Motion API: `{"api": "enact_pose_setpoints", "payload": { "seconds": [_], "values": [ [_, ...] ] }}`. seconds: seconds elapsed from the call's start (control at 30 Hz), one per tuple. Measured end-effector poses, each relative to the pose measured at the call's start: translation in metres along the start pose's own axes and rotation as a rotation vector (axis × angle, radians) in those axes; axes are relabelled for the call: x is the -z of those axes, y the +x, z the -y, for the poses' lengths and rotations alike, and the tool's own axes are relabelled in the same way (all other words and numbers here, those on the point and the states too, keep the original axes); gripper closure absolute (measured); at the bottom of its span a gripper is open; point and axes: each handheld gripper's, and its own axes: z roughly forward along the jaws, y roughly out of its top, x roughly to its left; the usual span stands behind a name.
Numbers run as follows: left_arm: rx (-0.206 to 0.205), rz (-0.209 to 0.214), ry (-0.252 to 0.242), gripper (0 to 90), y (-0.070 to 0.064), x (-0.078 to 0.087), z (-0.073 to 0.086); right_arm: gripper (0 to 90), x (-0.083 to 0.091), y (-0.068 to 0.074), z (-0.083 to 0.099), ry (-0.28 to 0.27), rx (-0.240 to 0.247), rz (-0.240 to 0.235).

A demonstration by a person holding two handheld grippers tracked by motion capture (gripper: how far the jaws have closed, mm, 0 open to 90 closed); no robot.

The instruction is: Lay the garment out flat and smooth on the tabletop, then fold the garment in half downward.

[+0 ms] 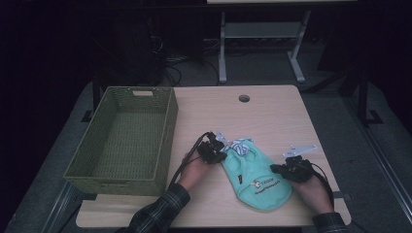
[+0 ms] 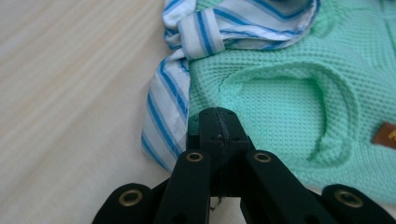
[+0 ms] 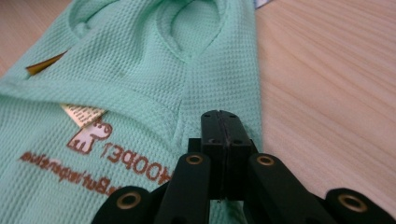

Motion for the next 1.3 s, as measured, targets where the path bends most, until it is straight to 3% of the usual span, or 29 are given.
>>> {"api": "enact_pose_setpoints", "payload": {
  "seconds": [0.23, 0.4, 0.53, 0.8, 0.93, 1.17, 1.3],
  "values": [
    [0.012, 0.022, -0.015, 89.6, -0.011, 0.009, 0.014, 89.4, 0.0, 0.001, 0.0, 0.0, 0.004, -0.001],
    [0.004, 0.032, -0.013, 89.6, -0.013, 0.01, 0.015, 89.4, 0.0, 0.001, 0.0, 0.002, 0.008, -0.003],
    [0.02, 0.062, -0.046, 88.6, -0.013, 0.016, 0.013, 89.4, 0.0, 0.0, 0.0, 0.004, 0.007, -0.006],
    [0.047, 0.03, -0.104, 74.2, -0.007, 0.033, 0.012, 89.4, 0.0, -0.001, 0.0, 0.001, 0.0, -0.012],
    [0.065, -0.007, -0.12, 60.7, -0.001, 0.035, 0.013, 89.4, 0.0, -0.001, 0.0, -0.002, 0.008, -0.009],
    [0.088, -0.002, -0.099, 43.6, 0.008, 0.027, 0.015, 89.4, -0.001, -0.002, 0.0, -0.004, 0.007, -0.014],
    [0.084, -0.001, -0.076, 40.6, 0.01, 0.019, 0.017, 89.4, 0.0, -0.001, 0.0, -0.002, 0.006, -0.013]
  ]
}}
